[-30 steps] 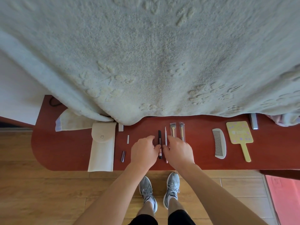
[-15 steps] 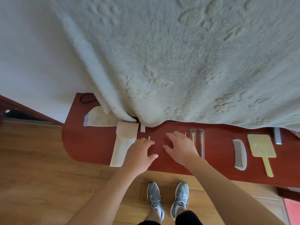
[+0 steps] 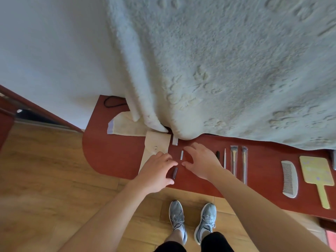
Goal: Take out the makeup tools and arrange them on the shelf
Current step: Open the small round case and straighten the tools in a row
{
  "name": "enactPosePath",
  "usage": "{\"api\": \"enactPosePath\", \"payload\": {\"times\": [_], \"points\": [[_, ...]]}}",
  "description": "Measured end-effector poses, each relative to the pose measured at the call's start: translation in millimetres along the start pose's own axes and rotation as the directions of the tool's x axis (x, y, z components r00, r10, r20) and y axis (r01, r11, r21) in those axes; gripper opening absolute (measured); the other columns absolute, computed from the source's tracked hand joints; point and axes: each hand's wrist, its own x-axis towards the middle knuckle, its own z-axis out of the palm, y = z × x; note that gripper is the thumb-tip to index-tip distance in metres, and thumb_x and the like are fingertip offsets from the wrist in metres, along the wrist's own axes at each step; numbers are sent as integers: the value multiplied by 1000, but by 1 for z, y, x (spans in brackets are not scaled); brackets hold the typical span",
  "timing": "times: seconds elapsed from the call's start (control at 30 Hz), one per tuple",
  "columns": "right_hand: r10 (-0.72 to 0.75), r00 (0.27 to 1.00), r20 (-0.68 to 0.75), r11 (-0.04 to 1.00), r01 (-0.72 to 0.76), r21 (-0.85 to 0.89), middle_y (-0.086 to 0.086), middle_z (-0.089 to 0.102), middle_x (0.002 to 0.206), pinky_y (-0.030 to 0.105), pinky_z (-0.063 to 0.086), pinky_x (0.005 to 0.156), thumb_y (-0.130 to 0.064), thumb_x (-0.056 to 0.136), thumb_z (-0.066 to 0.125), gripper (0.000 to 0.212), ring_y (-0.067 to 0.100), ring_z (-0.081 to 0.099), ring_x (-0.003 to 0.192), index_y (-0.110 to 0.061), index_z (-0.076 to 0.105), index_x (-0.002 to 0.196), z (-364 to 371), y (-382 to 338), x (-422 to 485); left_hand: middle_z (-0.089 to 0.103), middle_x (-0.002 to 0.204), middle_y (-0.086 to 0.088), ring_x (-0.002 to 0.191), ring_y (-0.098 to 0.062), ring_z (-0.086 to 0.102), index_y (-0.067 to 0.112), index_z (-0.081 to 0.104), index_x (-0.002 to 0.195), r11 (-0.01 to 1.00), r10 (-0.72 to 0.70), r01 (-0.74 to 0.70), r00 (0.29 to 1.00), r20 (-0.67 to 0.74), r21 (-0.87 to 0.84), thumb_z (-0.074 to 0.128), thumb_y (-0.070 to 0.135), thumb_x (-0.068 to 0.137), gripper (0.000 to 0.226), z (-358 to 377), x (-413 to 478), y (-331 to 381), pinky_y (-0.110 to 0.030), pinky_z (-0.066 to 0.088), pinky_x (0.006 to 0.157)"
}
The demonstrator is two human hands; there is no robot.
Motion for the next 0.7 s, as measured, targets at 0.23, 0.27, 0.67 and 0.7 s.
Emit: {"api": "enactPosePath", "payload": {"times": [0.23, 0.27, 0.67, 0.7], "points": [[13, 1000, 5, 1000, -14, 14, -2, 50, 126, 32, 44, 93, -50, 86, 60, 62, 19, 45, 117, -21, 47, 139, 7, -5, 8, 50, 131, 7, 119, -16, 41, 27, 50, 138, 999, 31, -31, 1000, -2, 27, 69, 45, 85, 59, 5, 5, -3, -32, 36, 101], [16, 1000, 5, 1000, -16, 12, -2, 50, 126, 32, 44, 93, -49, 86, 60, 61, 19, 45, 117, -21, 47, 139, 8, -6, 9, 51, 130, 7, 118, -16, 42, 27, 51, 137, 999, 34, -34, 999, -5, 23, 69, 45, 85, 58, 5, 5, -3, -32, 36, 101], [13, 1000, -16, 1000, -12, 9, 1, 54, 118, 33, 47, 85, -42, 87, 62, 50, 21, 50, 110, -19, 57, 130, 11, -8, 12, 53, 128, 9, 116, -16, 42, 27, 53, 135, 999, 39, -39, 999, -18, 23, 68, 45, 86, 54, 9, 8, -3, -31, 36, 100], [11, 1000, -17, 1000, -11, 11, 1, 54, 118, 33, 48, 85, -42, 87, 62, 49, 21, 50, 110, -19, 57, 130, 12, -8, 12, 53, 128, 8, 116, -16, 42, 26, 54, 135, 999, 39, -38, 999, -20, 23, 68, 45, 86, 54, 9, 8, -3, -32, 36, 100]]}}
